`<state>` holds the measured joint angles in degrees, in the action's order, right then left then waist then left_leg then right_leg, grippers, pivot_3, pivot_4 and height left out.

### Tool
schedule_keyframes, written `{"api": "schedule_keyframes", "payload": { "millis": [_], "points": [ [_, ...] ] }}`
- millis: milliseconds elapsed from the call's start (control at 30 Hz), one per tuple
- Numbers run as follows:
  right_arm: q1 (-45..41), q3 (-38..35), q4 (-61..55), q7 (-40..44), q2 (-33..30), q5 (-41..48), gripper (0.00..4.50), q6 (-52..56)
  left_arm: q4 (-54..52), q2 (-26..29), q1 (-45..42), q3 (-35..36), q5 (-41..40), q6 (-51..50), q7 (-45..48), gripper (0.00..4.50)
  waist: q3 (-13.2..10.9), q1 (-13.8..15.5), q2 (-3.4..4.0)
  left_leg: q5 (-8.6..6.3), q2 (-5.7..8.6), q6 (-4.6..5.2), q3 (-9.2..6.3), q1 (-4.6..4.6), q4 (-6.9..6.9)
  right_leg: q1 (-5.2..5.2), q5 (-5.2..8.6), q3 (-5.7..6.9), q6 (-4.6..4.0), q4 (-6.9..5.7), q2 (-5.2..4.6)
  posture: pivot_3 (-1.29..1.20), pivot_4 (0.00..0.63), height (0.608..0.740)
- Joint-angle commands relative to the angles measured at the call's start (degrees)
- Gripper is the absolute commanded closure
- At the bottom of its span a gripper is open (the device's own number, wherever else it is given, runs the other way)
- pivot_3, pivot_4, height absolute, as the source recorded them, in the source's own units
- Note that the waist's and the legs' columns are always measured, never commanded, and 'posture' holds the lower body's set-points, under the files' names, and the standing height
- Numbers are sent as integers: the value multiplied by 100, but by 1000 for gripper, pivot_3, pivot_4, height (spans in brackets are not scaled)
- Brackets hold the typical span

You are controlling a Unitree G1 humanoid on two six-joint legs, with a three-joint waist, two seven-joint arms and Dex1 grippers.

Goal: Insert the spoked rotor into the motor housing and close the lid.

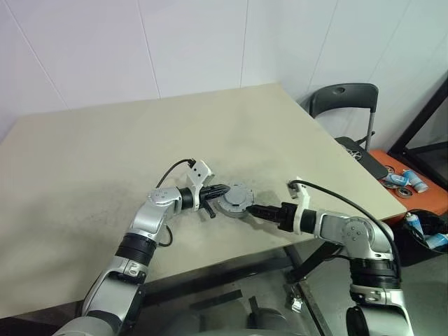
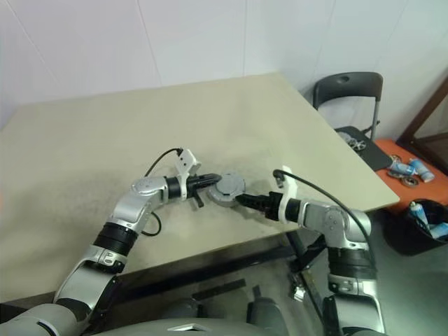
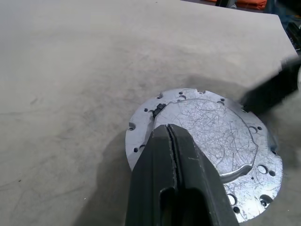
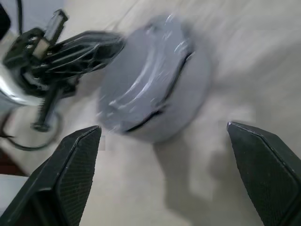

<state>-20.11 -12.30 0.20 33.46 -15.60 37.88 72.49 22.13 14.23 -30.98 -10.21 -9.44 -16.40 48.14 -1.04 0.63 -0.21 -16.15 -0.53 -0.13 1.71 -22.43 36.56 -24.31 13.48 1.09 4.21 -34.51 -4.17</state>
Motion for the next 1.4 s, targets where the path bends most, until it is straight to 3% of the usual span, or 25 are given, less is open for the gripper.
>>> {"api": "schedule_keyframes", "payload": {
  "millis": [33,367,700,933,1400],
  "points": [
    [-38,-126,-58,-377,341,159,22,124,138,67,87,-39,116,-70,-36,4500,0,-7,0,-3,-3,6,-1,1,11,6,-1,1,3,-4,6,0,0,740],
    [-35,-545,142,-972,889,324,22,226,28,89,153,-60,108,-110,-63,4500,0,-75,-1,-15,-20,26,-9,25,76,22,3,-12,0,-73,57,0,0,740],
    [-9,-1439,269,-1353,1007,958,22,1426,134,71,78,-23,117,-53,-96,4500,2,-116,-2,-15,-20,26,-11,28,77,31,-3,-15,11,-73,54,0,0,740],
    [-593,-1476,1020,-1757,949,491,22,829,143,40,57,-18,127,-30,-134,4500,-1,-151,-3,-16,-24,26,-10,105,71,101,10,-15,-5,-68,56,0,0,740],
    [-1113,-1407,757,-2518,1466,517,22,936,-54,430,162,161,-38,-189,148,4500,-1,-184,-1,-15,-24,26,-11,105,71,87,-3,-46,6,-76,68,0,0,740]
  ]
}}
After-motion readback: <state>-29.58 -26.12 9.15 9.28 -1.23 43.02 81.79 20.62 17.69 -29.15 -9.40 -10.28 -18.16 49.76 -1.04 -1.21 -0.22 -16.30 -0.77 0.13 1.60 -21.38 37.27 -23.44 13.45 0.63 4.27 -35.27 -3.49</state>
